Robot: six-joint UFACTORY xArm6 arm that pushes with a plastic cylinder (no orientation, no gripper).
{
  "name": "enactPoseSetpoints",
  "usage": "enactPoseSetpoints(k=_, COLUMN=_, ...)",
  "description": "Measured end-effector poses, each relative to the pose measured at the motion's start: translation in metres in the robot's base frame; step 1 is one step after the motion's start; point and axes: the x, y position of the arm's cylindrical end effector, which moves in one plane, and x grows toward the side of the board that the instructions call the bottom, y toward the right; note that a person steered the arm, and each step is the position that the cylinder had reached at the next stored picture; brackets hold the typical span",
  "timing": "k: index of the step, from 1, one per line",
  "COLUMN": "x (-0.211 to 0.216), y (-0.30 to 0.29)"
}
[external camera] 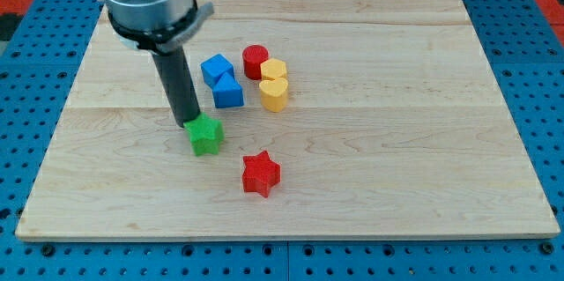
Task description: Push the green circle to the left of the blue cube
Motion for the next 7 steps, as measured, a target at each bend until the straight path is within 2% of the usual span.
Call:
enactPoseSetpoints(k=1, x=0.017, y=0.027)
enactPoseSetpoints(k=3, x=-0.010, y=-0.023)
enactPoseSetpoints(k=5, x=-0.140, y=-0.040)
enactPoseSetpoints(k=6, x=-0.189, y=0.049)
enactPoseSetpoints(k=7, x=-0.245, y=0.070)
